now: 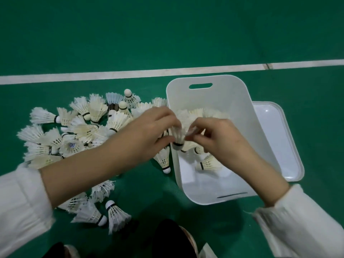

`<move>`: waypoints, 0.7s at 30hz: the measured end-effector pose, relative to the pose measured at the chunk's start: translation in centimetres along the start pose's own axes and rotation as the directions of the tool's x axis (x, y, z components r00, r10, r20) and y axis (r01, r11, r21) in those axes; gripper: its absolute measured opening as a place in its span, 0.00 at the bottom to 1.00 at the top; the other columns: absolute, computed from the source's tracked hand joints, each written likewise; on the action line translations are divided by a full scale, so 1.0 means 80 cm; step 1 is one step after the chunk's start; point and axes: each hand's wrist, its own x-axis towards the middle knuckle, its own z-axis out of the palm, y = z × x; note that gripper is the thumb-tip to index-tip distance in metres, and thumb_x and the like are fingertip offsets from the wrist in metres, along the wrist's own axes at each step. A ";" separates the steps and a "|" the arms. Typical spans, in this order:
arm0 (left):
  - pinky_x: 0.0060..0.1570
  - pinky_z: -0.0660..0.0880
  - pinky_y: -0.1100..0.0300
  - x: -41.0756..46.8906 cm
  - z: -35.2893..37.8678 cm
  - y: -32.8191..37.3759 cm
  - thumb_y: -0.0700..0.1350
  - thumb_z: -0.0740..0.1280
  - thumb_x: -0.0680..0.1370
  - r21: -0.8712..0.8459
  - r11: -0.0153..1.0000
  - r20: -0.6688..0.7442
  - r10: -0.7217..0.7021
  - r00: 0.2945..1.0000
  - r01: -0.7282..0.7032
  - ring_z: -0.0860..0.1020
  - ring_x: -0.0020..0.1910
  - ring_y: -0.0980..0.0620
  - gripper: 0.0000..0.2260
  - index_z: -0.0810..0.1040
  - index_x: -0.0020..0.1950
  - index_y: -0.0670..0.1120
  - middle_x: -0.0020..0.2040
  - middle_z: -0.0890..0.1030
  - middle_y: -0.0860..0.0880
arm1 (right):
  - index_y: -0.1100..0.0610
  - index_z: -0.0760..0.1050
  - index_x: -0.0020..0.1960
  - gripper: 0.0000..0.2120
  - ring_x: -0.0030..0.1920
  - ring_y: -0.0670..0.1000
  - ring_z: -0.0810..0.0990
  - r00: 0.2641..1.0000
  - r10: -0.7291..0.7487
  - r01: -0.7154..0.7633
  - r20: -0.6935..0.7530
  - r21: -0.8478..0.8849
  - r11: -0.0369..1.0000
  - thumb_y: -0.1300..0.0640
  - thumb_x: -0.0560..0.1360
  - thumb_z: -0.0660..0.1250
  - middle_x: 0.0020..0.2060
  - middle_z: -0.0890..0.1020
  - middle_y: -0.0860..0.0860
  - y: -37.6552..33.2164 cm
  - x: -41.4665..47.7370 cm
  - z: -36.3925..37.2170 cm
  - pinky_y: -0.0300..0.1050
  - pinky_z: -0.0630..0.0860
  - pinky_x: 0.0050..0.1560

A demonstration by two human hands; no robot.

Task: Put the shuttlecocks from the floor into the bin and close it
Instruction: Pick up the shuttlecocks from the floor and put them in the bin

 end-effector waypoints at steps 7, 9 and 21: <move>0.50 0.74 0.60 -0.044 -0.010 -0.072 0.54 0.57 0.77 0.205 0.914 0.237 -0.394 0.888 0.351 0.75 0.47 0.58 0.10 0.73 0.53 0.52 0.51 0.76 0.56 | 0.62 0.80 0.47 0.12 0.41 0.56 0.80 0.947 0.264 -0.229 0.185 -0.191 0.955 0.52 0.75 0.65 0.42 0.84 0.58 0.069 0.019 0.046 0.50 0.77 0.48; 0.46 0.74 0.60 -0.070 0.003 -0.094 0.51 0.59 0.78 0.301 0.870 0.350 -0.481 0.804 0.390 0.76 0.46 0.56 0.08 0.74 0.51 0.51 0.50 0.77 0.54 | 0.60 0.81 0.48 0.12 0.42 0.55 0.81 0.937 0.253 -0.198 0.240 -0.231 0.953 0.53 0.76 0.64 0.43 0.84 0.57 0.076 0.030 0.074 0.49 0.77 0.47; 0.56 0.70 0.56 -0.155 0.065 -0.158 0.49 0.64 0.76 0.393 0.740 0.281 -0.662 0.695 0.546 0.71 0.59 0.47 0.21 0.66 0.67 0.44 0.58 0.71 0.45 | 0.58 0.78 0.52 0.11 0.43 0.56 0.79 0.936 0.273 -0.139 0.223 -0.480 0.866 0.57 0.77 0.59 0.47 0.82 0.57 0.100 0.070 0.140 0.48 0.77 0.44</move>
